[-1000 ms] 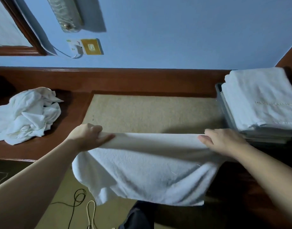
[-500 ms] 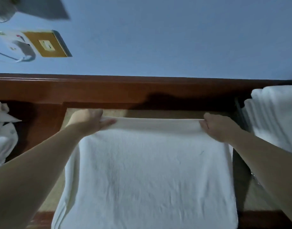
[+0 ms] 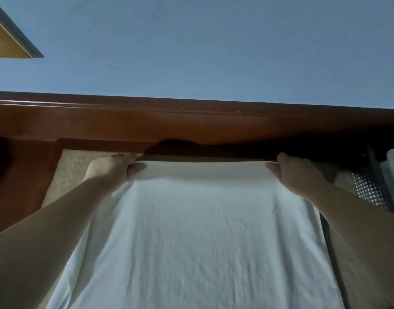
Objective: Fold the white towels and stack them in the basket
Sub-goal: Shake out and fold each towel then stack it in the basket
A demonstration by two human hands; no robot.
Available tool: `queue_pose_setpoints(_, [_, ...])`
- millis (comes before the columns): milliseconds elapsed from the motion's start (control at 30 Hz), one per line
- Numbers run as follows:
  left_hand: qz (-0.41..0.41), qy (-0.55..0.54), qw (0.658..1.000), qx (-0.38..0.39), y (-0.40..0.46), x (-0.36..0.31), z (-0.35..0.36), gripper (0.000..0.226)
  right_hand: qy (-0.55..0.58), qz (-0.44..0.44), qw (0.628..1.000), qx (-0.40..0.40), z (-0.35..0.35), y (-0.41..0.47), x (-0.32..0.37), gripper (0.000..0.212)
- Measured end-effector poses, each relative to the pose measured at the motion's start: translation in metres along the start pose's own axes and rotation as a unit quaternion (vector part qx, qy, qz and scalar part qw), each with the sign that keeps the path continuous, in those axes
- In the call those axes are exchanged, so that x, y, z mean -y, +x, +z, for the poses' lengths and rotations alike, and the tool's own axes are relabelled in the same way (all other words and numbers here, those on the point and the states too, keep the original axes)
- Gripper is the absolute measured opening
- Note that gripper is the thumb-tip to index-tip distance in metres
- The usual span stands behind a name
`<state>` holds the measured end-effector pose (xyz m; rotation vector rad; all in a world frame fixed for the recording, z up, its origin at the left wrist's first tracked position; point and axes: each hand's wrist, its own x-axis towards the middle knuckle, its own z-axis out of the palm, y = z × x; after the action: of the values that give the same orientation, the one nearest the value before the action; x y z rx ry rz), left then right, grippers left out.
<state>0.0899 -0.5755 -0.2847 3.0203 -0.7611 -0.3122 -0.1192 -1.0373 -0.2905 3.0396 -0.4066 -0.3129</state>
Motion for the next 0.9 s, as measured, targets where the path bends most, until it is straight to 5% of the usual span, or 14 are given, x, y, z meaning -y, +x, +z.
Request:
queue_pose_setpoints(233, [0.082, 0.054, 0.980, -0.173, 0.044, 0.007, 0.034, 0.051, -0.033, 0.121, 0.992, 0.014, 0.014, 0.030, -0.003, 0.072])
queue_pose_setpoints(600, [-0.026, 0.049, 0.974, -0.218, 0.068, -0.010, 0.054, 0.061, 0.028, 0.264, 0.962, -0.067, 0.029, 0.040, -0.003, 0.086])
queue_pose_setpoints(767, [-0.063, 0.050, 0.977, -0.197, 0.060, -0.013, 0.044, 0.065, 0.148, 0.419, 0.893, -0.068, 0.011, 0.030, 0.006, 0.114])
queue_pose_setpoints(833, [-0.111, 0.056, 0.983, -0.131, 0.055, -0.014, 0.031, 0.072, 0.178, 0.416, 0.881, -0.139, 0.007, 0.011, 0.012, 0.096])
queue_pose_setpoints(900, [-0.177, 0.032, 0.983, -0.036, 0.047, -0.005, 0.020, 0.083, 0.196, 0.317, 0.909, -0.188, 0.012, -0.013, 0.026, 0.061])
